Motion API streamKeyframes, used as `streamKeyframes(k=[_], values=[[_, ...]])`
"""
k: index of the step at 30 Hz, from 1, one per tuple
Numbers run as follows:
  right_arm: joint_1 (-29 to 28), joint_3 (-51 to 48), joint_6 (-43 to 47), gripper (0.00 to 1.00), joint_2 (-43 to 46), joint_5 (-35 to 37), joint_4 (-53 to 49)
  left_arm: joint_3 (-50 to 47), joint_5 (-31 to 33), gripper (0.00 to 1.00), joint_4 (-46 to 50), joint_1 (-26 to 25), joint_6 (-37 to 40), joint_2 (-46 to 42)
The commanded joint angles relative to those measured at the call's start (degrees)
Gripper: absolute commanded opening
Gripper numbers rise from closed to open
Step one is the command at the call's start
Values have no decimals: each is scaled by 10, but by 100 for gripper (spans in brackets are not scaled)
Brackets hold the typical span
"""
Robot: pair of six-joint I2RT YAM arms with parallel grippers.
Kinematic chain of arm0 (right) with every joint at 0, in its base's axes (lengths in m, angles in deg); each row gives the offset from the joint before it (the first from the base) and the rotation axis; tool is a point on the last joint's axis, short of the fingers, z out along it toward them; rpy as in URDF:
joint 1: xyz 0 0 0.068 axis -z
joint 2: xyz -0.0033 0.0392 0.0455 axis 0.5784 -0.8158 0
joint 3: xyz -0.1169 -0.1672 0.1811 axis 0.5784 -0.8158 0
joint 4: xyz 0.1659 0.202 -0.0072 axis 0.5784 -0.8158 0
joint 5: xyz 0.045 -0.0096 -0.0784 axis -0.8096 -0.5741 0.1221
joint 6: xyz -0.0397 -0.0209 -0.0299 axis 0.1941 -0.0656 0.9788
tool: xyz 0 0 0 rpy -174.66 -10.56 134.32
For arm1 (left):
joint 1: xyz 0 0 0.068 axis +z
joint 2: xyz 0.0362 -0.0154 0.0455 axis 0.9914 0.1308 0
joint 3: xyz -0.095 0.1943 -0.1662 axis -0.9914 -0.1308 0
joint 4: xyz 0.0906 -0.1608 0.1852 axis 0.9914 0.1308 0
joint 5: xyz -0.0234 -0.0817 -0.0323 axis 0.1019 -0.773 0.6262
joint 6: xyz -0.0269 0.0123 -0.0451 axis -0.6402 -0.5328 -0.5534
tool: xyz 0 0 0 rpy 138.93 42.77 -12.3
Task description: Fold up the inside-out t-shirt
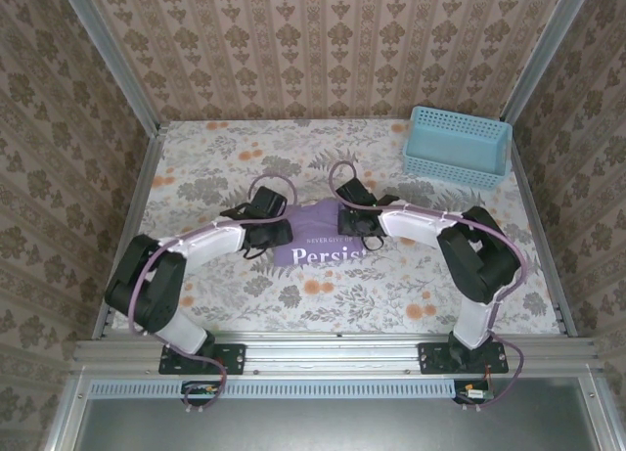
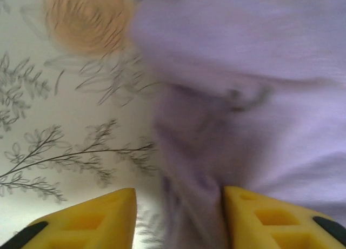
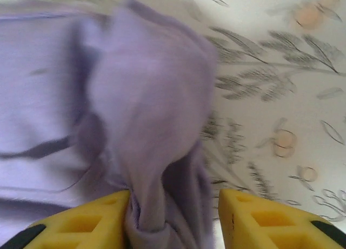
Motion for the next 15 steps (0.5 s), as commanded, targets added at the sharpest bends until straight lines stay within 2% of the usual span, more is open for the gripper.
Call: streamKeyframes(k=[1, 3, 8, 12, 15], values=[[19, -24, -15, 45, 15, 10, -4, -24, 9, 42, 11, 18, -15, -18], [18, -31, -9, 49, 40, 7, -4, -32, 22, 42, 24, 21, -8, -44], [-7, -49, 3, 69, 111, 19, -24, -19, 73, 45, 90, 1, -1, -124], [-47, -76, 4, 72, 154, 51, -42, 8, 106, 50, 125, -52, -7, -151], [-85, -96, -1, 73, 167, 63, -42, 11, 85, 55, 105, -89, -22, -136]])
